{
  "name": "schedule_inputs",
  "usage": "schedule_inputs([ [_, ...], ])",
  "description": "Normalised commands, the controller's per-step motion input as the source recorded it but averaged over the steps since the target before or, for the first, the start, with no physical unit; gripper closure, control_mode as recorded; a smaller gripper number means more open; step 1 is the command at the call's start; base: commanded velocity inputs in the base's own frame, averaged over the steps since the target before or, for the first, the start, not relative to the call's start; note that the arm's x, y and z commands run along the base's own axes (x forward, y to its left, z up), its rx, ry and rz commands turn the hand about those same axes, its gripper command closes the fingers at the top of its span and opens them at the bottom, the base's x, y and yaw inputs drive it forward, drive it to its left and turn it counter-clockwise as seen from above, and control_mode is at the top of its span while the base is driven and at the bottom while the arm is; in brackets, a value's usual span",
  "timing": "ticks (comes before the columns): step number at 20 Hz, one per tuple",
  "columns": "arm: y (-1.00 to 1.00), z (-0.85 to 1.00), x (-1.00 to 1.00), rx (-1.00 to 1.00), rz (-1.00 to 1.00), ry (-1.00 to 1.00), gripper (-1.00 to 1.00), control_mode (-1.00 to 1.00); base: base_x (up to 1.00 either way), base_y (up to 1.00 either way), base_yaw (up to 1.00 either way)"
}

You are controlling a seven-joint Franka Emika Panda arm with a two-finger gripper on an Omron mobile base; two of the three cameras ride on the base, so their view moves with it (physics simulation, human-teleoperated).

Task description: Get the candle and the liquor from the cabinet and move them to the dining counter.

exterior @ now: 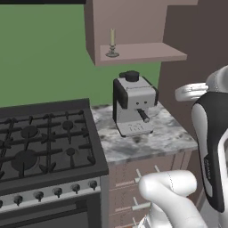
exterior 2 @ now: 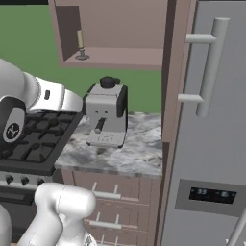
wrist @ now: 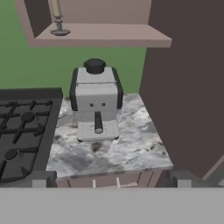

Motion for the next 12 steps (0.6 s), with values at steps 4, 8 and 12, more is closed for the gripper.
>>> schedule_inputs([
  [4, 0.0, 0.18, 0.01, 0.01, 0.06, -0.01, -1.0, -1.0, 0.0, 0.0, 0.0],
  [8, 0.01, 0.47, 0.02, 0.04, 0.23, -0.04, -1.0, -1.0, 0.0, 0.0, 0.0],
  [12, 0.16, 0.47, 0.15, 0.01, 0.22, 0.0, -1.0, -1.0, 0.0, 0.0, 0.0],
])
